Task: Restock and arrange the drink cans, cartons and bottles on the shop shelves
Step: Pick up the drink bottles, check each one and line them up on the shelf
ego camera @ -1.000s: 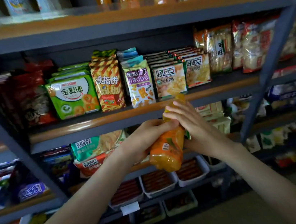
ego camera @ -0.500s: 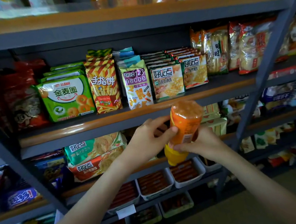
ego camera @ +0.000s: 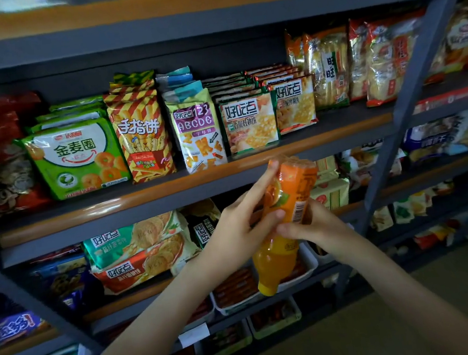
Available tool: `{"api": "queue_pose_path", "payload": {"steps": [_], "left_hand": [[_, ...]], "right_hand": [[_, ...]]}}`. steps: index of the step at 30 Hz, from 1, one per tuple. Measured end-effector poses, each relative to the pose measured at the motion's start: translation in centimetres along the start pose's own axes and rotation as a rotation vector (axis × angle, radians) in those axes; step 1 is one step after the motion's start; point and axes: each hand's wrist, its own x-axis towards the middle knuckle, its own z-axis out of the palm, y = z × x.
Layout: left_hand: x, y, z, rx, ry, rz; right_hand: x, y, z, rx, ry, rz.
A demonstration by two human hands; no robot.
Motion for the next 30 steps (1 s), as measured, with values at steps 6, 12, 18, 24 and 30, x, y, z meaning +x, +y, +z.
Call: {"api": "queue_pose_path", "payload": {"steps": [6, 12, 18, 24, 30], "left_hand": [[0.3, -1.0, 0.0, -0.176, -0.065, -0.19], [-0.6, -1.3, 1.0, -0.072, -0.09, -0.402], [0.0, -1.0, 0.2, -0.469, 0.064, -0.573], [0.4, 0.1, -2.8, -0.719, 0.087, -0.739], [0.5, 1.7, -4.9, -0.69, -0.036, -0.694]], "right_hand": [[0.7, 0.3, -0.5, 0.096, 0.127, 0.047], [1.9, -0.5, -0.8, 0.237, 0.273, 0.118], [2.2, -1.1, -1.6, -0.021, 0.189, 0.193], [2.1, -0.3, -3.1, -1.125, 0.18, -0.388], [3.9, -0.9, -1.6, -1.307, 0.196, -0.673]]}}
